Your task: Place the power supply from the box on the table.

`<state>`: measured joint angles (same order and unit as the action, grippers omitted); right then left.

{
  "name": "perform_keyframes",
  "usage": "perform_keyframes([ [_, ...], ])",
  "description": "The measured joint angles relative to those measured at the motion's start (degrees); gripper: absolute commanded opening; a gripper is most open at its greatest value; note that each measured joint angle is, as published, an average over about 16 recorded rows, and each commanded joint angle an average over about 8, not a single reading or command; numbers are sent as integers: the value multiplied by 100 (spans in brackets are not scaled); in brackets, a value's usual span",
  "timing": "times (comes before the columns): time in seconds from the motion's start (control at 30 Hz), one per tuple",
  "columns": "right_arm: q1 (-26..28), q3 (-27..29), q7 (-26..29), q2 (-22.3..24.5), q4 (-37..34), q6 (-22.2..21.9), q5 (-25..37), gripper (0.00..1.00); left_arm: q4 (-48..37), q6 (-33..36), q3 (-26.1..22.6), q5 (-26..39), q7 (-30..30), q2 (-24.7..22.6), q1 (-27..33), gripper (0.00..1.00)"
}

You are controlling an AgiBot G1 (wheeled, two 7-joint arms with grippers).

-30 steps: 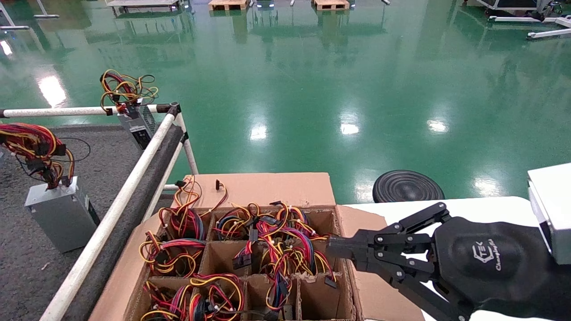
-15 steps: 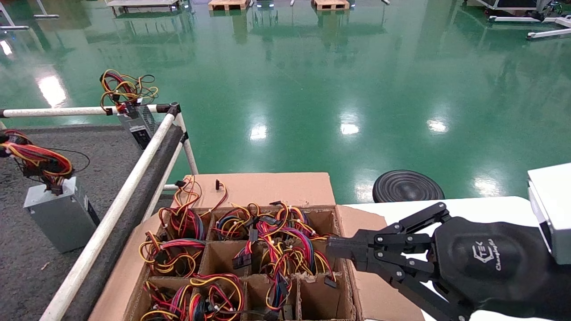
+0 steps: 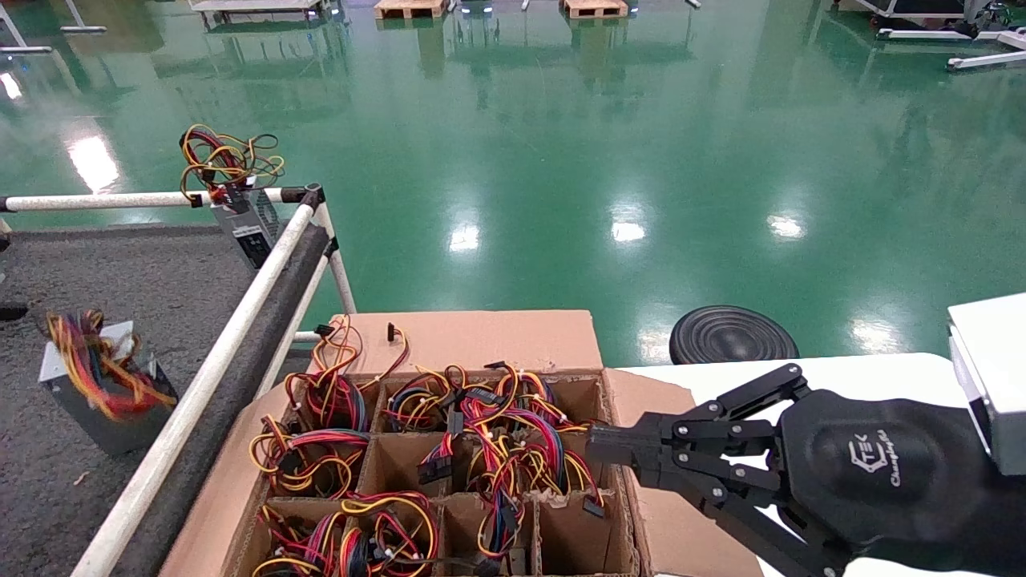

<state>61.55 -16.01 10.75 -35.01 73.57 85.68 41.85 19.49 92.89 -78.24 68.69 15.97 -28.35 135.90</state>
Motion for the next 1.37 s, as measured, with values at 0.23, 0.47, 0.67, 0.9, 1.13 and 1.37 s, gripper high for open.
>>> perform_keyframes([
  [0.23, 0, 0, 0, 0, 0, 0, 0, 0, 166, 22, -157, -171, -90, 91, 26, 100],
  [0.47, 0, 0, 0, 0, 0, 0, 0, 0, 271, 39, -268, -294, -149, 147, 53, 100],
  [0.67, 0, 0, 0, 0, 0, 0, 0, 0, 320, 49, -325, -360, -177, 171, 68, 100],
  [0.9, 0, 0, 0, 0, 0, 0, 0, 21, 346, 54, -355, -398, -191, 184, 77, 100],
  [1.13, 0, 0, 0, 0, -1, 0, 0, 100, 357, 55, -368, -413, -196, 189, 78, 100],
  [1.37, -1, 0, 0, 1, -1, -1, -1, 100, 360, 55, -372, -418, -197, 191, 78, 100],
])
